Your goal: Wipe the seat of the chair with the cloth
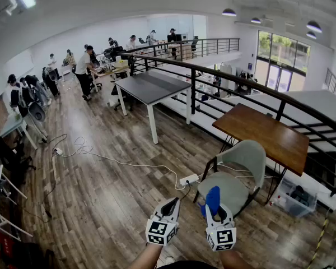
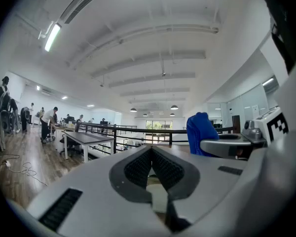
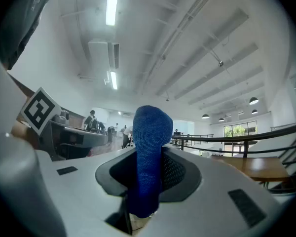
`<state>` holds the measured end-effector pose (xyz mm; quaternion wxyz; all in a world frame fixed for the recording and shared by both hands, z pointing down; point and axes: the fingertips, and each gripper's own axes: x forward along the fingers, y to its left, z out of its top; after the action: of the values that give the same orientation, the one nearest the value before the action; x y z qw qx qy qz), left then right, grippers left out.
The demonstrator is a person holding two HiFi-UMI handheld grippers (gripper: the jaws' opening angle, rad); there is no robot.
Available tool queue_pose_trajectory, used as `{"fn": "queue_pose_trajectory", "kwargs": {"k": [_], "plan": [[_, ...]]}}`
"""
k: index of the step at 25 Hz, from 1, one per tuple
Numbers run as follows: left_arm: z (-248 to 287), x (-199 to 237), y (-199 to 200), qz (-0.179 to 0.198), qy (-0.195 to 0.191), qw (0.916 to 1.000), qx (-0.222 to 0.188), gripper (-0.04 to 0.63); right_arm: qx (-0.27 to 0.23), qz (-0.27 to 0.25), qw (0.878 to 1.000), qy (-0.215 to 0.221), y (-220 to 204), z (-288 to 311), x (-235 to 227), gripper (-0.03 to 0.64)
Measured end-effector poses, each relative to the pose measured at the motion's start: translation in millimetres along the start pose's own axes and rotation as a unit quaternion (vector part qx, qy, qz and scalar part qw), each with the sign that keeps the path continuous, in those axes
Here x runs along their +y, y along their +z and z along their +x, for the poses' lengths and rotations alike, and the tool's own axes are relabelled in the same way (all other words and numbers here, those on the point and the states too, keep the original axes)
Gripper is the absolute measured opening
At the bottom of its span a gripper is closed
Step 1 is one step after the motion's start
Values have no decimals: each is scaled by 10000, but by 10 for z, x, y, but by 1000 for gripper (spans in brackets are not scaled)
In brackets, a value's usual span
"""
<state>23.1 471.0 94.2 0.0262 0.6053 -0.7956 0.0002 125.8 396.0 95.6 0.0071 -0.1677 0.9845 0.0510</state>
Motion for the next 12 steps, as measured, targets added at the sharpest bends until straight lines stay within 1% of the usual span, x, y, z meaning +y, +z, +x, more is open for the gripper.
{"fn": "queue_pose_trajectory", "kwargs": {"k": [5, 12], "plan": [[-28, 8, 75, -64, -8, 9999, -115, 7, 29, 14, 10000, -20, -2, -6, 18, 109], [3, 53, -4, -67, -86, 9999, -11, 7, 58, 16, 10000, -44, -59, 79, 77, 109]]}}
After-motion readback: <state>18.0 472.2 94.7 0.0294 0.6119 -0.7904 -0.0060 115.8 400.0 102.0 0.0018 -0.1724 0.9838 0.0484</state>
